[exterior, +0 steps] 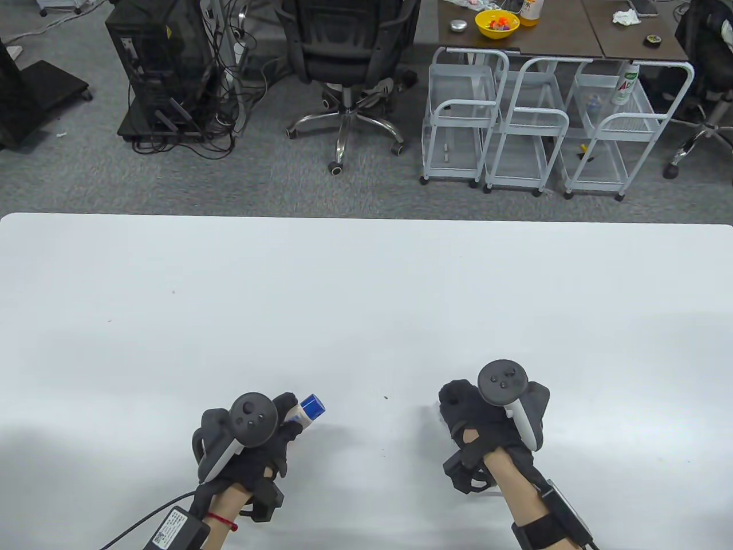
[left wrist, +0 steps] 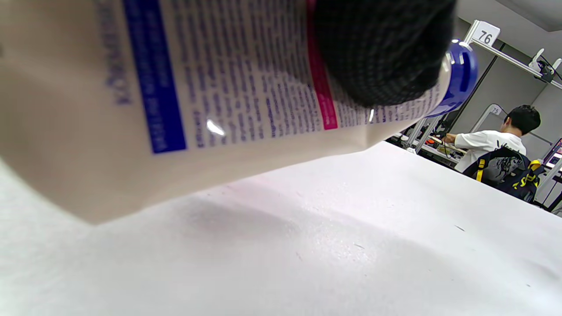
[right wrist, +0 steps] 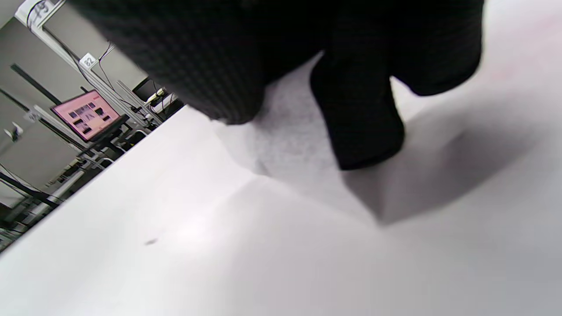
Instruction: Squeeze hand cream onto cotton pad
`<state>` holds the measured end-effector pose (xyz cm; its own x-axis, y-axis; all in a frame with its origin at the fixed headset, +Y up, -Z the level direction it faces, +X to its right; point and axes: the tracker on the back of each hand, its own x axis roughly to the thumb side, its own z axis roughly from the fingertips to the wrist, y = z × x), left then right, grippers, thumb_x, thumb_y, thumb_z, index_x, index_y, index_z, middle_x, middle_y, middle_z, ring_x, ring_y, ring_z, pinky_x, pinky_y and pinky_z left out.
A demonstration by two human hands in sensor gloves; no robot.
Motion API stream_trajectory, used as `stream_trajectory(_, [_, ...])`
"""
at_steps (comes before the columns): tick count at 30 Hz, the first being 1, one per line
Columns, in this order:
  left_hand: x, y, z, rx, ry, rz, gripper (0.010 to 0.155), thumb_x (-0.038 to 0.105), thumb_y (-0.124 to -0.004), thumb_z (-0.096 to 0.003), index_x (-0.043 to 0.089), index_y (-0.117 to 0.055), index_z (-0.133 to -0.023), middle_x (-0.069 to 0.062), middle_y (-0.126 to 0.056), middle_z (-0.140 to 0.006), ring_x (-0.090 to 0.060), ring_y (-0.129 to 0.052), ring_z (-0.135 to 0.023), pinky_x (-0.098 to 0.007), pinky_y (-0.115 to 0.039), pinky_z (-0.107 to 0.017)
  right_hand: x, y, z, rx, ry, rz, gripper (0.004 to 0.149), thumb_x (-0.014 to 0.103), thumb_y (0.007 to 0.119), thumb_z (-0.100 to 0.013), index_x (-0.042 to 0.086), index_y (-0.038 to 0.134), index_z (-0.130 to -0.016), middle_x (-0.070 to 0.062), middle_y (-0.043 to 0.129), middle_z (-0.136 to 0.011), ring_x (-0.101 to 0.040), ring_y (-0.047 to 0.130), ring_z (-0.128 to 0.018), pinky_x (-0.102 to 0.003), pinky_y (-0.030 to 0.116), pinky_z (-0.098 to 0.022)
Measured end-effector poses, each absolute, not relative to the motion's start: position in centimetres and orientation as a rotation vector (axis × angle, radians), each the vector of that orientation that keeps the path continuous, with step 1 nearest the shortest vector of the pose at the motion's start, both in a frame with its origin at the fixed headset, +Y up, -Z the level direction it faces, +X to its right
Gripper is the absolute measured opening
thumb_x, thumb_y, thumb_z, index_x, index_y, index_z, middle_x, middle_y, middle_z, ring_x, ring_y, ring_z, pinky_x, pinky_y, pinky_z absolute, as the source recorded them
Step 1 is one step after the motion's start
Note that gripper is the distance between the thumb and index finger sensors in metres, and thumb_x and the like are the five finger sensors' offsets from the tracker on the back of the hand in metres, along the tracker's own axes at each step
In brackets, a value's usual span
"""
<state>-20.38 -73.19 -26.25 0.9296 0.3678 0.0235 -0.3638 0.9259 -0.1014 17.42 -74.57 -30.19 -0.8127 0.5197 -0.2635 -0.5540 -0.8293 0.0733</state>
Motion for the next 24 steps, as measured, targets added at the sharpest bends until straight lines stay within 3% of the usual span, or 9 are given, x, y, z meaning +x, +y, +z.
stream_trajectory(4, [-20.0, -73.2, -26.0, -0.068, -0.05, 0.334, 0.058, 0.047, -0.079, -0.0365, 0.033, -0.075, -0.092, 0.012, -0.1, -0.077, -0.01, -0.106, -0.057, -0.043, -0.085, -0.054, 17.6, -74.4, -30.3, -0.319, 0.071, 2.68, 0.037, 0.027, 0.096, -0.039, 0.021, 0.093, -0.076, -0.006, 0.106, -0.067, -0.033, 0.11, -0.059, -0.054, 0.081, -0.05])
stream_trajectory(11, [-20.0, -73.3, -26.0, -0.072, -0.049, 0.324, 0.058, 0.048, -0.079, -0.037, 0.033, -0.074, -0.093, 0.011, -0.1, -0.078, -0.011, -0.106, -0.058, -0.044, -0.084, -0.055, 18.3, -74.6, -30.7, -0.358, 0.019, 2.744, 0.038, 0.029, 0.097, -0.039, 0.023, 0.094, -0.076, -0.007, 0.104, -0.072, -0.037, 0.106, -0.066, -0.057, 0.078, -0.053])
stream_trajectory(18, [-19.8, -73.4, -26.0, -0.09, -0.055, 0.312, 0.056, 0.046, -0.079, -0.0375, 0.036, -0.075, -0.093, 0.011, -0.099, -0.08, -0.011, -0.105, -0.06, -0.045, -0.083, -0.056, 19.6, -73.8, -30.6, -0.379, 0.082, 2.717, 0.049, 0.038, 0.092, -0.042, 0.023, 0.088, -0.088, -0.015, 0.085, -0.095, -0.052, 0.08, -0.09, -0.064, 0.066, -0.061])
stream_trajectory(24, [-20.7, -73.3, -26.8, -0.085, -0.022, 0.332, 0.056, 0.032, -0.077, -0.0405, 0.039, -0.07, -0.096, 0.008, -0.091, -0.091, -0.016, -0.099, -0.073, -0.048, -0.078, -0.06, 19.1, -71.6, -28.2, -0.262, 0.107, 2.669, 0.057, 0.039, 0.091, -0.043, 0.025, 0.08, -0.097, -0.017, 0.071, -0.105, -0.057, 0.062, -0.099, -0.067, 0.055, -0.067])
